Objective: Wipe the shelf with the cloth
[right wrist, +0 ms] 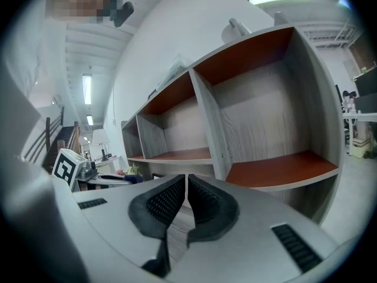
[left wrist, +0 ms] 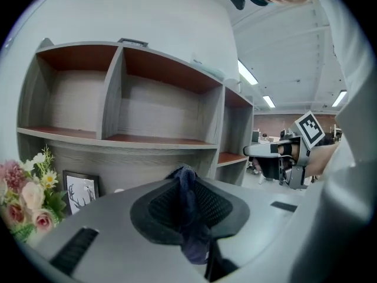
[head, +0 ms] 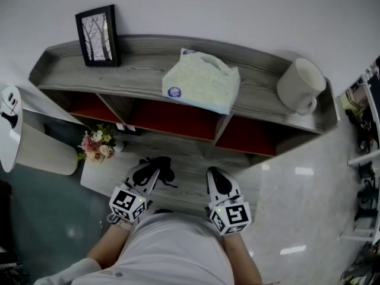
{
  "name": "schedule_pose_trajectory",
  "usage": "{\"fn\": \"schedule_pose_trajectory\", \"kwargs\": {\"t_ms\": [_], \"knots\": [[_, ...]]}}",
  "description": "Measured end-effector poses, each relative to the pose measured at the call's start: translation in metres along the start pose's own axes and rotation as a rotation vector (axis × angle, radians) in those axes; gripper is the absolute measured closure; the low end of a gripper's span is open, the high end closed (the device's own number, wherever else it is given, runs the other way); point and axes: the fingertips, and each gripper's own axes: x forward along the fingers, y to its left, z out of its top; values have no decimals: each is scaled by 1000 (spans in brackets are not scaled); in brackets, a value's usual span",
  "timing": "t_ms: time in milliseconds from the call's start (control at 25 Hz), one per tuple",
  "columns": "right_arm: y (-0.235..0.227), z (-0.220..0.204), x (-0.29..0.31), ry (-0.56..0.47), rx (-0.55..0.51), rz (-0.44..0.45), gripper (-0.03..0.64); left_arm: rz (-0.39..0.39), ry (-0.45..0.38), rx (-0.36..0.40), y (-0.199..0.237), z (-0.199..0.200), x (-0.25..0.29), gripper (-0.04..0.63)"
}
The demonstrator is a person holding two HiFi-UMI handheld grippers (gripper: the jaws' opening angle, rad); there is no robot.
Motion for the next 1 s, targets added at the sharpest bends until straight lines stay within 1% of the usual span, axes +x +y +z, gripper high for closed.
{"fn": "schedule_pose_trajectory", "kwargs": {"t_ms": [200,440,680,1000], "knots": [[5,-1,1,5,-8,30,592,19,-10,4,4,6,-1,528],[11,-5,-2,21,-34,52,592,14,-18,5,-1,12,2,528],[12,-8,-8,17,-21,48,592,-2,-18,12,-11,16,4,528],[11,-17,-20,23,2,29,592,-18,0,14,-22,8,2,528]]}}
